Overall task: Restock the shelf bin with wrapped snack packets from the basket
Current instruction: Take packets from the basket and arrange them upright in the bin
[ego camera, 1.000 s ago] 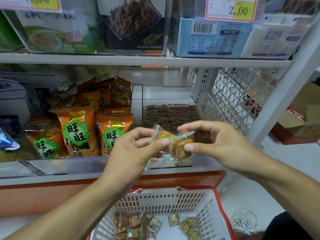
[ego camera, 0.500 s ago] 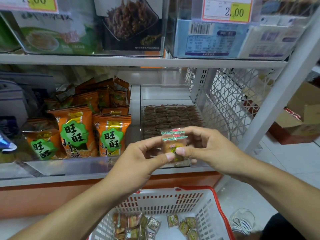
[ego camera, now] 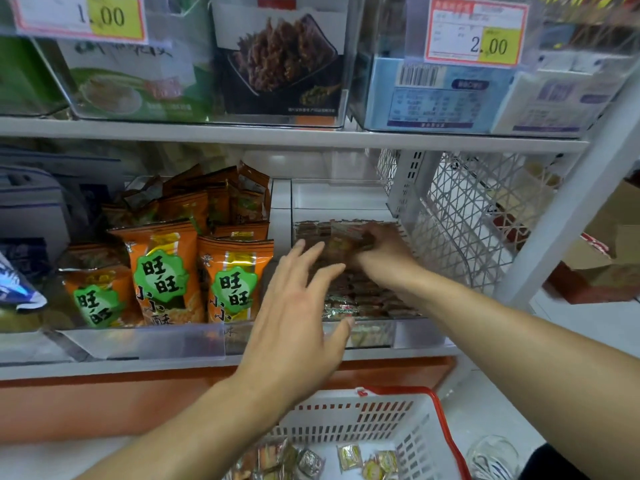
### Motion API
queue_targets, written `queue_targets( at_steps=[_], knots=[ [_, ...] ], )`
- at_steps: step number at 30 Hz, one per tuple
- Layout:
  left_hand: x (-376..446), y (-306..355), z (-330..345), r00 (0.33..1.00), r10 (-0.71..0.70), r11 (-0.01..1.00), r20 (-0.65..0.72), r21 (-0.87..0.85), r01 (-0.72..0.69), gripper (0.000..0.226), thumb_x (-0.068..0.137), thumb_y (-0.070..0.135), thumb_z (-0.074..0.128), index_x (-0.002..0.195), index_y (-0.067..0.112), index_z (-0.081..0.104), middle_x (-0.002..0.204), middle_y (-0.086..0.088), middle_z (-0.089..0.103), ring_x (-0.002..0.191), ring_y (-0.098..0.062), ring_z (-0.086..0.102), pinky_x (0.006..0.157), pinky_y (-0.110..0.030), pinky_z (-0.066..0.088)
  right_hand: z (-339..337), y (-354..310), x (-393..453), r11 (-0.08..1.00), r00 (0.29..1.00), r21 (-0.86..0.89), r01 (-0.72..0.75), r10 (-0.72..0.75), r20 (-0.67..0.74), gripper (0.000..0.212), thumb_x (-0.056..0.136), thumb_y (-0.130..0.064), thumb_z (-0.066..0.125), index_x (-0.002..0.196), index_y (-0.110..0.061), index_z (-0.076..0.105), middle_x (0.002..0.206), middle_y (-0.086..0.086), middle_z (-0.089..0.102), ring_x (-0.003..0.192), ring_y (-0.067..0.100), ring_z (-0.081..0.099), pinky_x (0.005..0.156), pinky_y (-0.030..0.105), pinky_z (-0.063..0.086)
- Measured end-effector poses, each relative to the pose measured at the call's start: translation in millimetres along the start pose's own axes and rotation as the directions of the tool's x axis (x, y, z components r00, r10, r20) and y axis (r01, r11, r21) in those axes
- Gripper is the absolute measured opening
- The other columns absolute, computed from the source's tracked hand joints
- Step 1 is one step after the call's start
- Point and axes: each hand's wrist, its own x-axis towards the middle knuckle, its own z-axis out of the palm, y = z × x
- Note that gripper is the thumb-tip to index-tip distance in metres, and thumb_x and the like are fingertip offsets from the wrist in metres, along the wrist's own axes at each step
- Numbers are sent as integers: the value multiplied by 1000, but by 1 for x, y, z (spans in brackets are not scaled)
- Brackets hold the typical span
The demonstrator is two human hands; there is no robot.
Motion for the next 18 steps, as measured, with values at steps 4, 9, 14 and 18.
queue_targets(
  at_steps=[4,9,14,18],
  knots=[
    [5,-8,9,992,-32,985,122,171,10,85,92,56,62,160,31,18,169,13,-11,145,-5,-37,108,-40,-14,25,9,56,984,994,-146,-101,105,22,35,88,-35,72,122,-25,69,124,-2,70,115,17,64,97,30,51],
    [7,-11,14,983,39,945,181,314,-95,76,89,61,58,155,28,39,171,-5,10,138,-17,-53,113,-41,-18,46,7,104,993,995,-74,-94,95,7,33,89,-39,73,116,-19,74,118,4,73,110,17,66,94,26,50],
    [9,-14,8,956,76,930,283,325,-170,63,92,56,52,143,20,57,161,-3,39,145,-25,-42,110,-37,-39,63,14,126,986,981,-41,-162,156,-116,36,91,-23,71,126,-15,64,126,6,68,117,22,62,90,22,44],
    [7,-19,8,959,106,938,265,294,-185,61,94,55,53,142,19,57,159,-3,42,147,-24,-38,113,-35,-34,70,20,125,983,960,-14,-184,177,-216,22,91,-15,67,111,-18,58,111,8,71,102,22,64,74,21,41]
  ],
)
